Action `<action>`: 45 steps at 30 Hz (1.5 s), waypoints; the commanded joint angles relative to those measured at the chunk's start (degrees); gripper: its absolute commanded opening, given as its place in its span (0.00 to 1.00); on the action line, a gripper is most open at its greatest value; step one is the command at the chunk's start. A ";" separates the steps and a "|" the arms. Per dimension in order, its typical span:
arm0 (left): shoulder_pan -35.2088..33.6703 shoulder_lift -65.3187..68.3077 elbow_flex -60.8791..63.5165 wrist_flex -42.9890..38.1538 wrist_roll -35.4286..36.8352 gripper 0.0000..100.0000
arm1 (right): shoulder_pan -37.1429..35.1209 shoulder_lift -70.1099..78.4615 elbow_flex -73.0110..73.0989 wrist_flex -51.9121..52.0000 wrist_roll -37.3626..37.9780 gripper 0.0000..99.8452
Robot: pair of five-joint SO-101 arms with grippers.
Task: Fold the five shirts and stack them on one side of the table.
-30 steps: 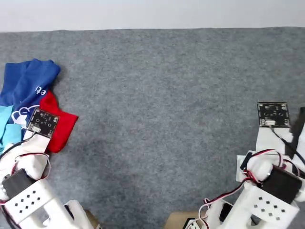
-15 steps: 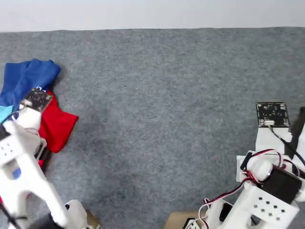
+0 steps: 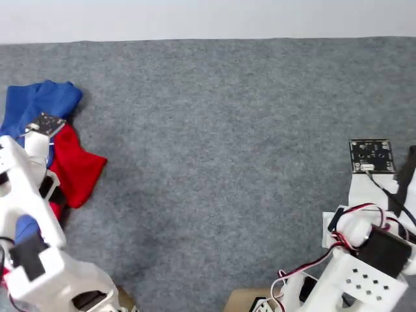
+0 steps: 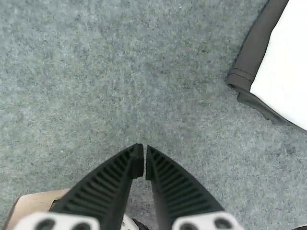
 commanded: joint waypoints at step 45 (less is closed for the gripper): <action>43.69 -17.93 -38.20 14.59 27.60 0.00 | 0.84 -1.01 -0.35 2.33 0.62 0.01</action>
